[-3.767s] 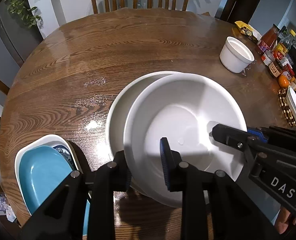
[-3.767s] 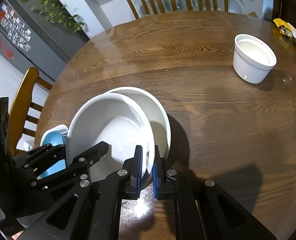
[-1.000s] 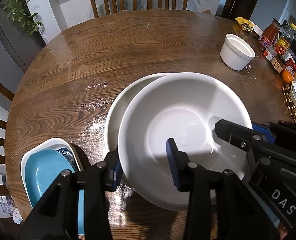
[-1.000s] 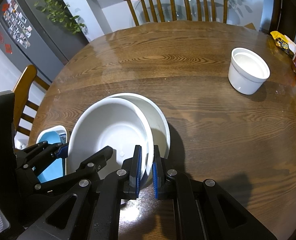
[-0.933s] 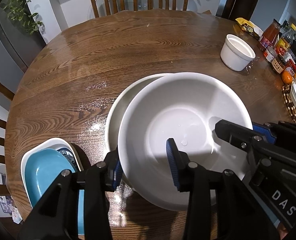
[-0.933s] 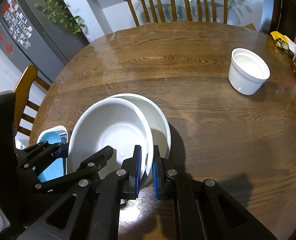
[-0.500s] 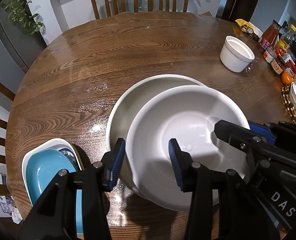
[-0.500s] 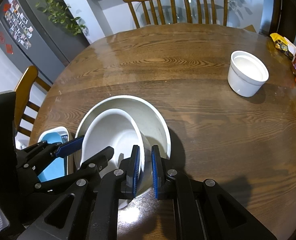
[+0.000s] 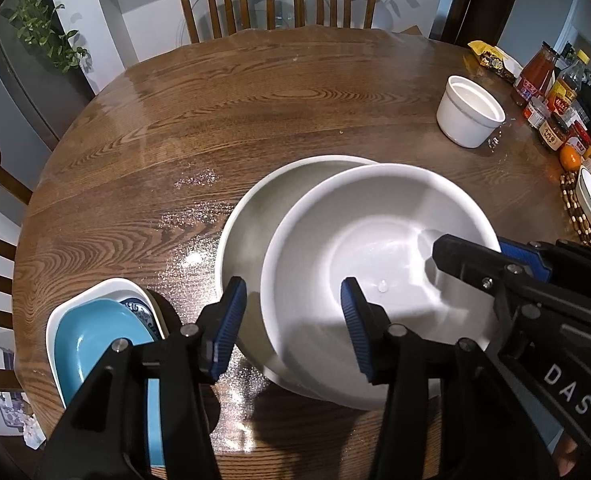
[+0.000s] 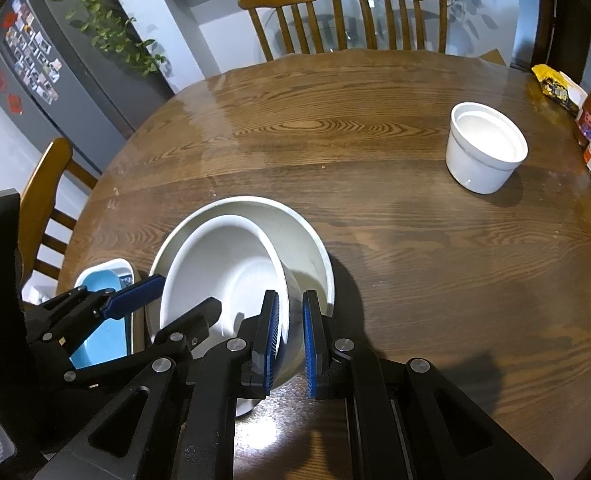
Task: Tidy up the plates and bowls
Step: 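Press the nested white bowls down onto the table with both tools, then open both tools and withdraw them from the nested white bowls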
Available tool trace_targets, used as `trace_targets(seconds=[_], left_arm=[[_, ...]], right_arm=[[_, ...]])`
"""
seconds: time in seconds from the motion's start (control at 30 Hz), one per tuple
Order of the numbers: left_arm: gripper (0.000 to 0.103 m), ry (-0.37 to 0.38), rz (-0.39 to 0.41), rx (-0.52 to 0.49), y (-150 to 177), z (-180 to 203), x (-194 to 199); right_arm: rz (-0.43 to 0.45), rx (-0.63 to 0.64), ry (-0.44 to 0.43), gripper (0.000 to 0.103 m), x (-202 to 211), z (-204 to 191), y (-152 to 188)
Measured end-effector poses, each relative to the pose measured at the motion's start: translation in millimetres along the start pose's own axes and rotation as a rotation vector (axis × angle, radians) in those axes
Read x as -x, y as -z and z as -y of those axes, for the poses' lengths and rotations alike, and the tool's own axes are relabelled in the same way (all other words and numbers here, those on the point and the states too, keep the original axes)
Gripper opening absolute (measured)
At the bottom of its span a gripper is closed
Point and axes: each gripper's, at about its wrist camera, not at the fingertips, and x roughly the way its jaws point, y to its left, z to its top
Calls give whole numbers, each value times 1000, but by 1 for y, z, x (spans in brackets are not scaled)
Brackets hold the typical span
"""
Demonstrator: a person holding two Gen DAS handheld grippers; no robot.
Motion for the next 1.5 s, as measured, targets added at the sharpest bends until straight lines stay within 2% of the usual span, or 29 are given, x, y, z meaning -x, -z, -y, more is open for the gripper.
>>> trace_targets(seconds=[0.53, 0.6, 0.67, 0.73, 1.07, 1.1, 1.17, 1.2, 1.23, 1.4, 1.47, 1.5], left_arm=[[51, -2, 13, 7, 0, 0, 6], [53, -3, 15, 8, 0, 0, 6], [65, -2, 18, 8, 0, 0, 8], [72, -12, 28, 8, 0, 0, 10], [76, -26, 45, 16, 2, -2, 20], [77, -29, 45, 18, 2, -2, 22], [79, -31, 47, 21, 4, -1, 24], [79, -32, 49, 24, 5, -1, 25], [79, -34, 52, 25, 6, -2, 27], [81, -51, 65, 34, 12, -1, 37], [92, -58, 75, 36, 14, -1, 42], [93, -61, 84, 37, 16, 0, 46]], right_arm=[[28, -3, -2, 10, 9, 2, 1], [28, -8, -5, 10, 10, 3, 2], [30, -10, -6, 10, 11, 3, 2], [29, -12, -8, 10, 12, 4, 2], [28, -9, -7, 10, 20, 3, 6], [29, -9, -6, 12, 21, 4, 6], [34, -14, -6, 25, 24, 5, 8], [39, -18, -10, 40, 25, 6, 9], [49, -22, -12, 50, 28, 7, 10], [70, -36, -15, 53, 40, 12, 16], [76, -45, -17, 53, 45, 15, 19], [77, -47, -17, 53, 47, 15, 20]])
